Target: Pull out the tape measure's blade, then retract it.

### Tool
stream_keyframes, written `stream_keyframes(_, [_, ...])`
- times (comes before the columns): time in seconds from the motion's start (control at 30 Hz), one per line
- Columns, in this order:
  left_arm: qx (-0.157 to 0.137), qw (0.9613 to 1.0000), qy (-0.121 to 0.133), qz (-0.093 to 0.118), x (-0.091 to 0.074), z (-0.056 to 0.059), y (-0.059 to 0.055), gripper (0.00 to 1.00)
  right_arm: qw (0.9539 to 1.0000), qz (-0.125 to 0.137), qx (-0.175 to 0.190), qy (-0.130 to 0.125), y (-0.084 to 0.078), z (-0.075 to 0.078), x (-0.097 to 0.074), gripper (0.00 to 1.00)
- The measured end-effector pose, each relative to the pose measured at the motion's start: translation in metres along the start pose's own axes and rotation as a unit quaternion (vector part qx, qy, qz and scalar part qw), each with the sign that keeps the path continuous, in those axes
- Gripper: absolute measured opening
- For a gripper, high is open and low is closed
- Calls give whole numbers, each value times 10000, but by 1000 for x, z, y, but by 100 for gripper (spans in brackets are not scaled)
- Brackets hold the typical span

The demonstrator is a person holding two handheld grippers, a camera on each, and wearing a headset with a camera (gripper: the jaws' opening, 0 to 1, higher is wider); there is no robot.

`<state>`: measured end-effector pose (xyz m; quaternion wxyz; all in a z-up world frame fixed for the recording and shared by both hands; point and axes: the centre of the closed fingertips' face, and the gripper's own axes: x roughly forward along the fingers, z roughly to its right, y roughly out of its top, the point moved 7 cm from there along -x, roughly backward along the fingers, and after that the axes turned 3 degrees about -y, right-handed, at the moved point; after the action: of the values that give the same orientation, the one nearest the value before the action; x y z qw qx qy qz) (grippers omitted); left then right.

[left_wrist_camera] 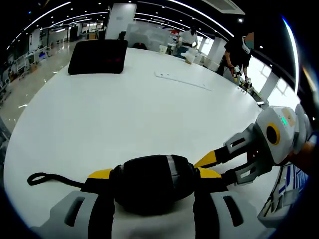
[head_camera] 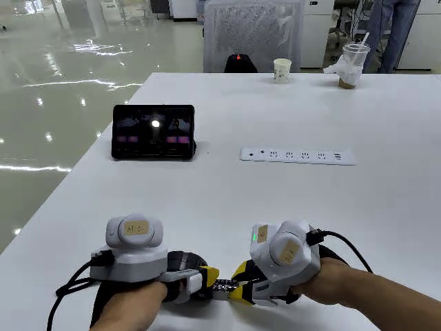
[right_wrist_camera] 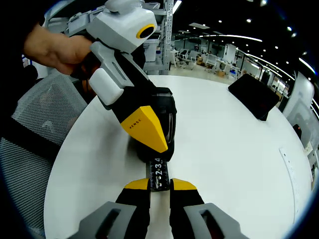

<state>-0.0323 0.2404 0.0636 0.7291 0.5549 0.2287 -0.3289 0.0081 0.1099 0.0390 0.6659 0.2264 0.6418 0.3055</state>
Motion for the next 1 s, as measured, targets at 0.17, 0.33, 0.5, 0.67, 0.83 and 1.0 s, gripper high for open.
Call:
stream_keyframes(0.17, [-6, 10000, -12, -5, 0, 0, 0, 59, 10000, 26, -6, 19, 3, 0, 4, 11])
stream_keyframes(0.33, [-10, 10000, -21, -9, 0, 0, 0, 59, 10000, 56, -13, 35, 8, -1, 9, 12])
stream_keyframes(0.5, [-7, 10000, -31, -8, 1, 0, 0, 59, 10000, 65, -26, 35, 10, -1, 13, 12])
stream_keyframes(0.67, [-13, 10000, -37, -13, 1, 0, 0, 59, 10000, 64, 7, 27, 10, -1, 13, 12])
stream_keyframes(0.83, [7, 10000, -52, -35, 1, 0, 0, 59, 9996, -89, -250, -9, 16, -2, 17, 12])
stream_keyframes(1.0, [-36, 10000, -70, -41, 1, 0, 0, 60, 9998, -71, -189, 7, 16, -2, 16, 12])
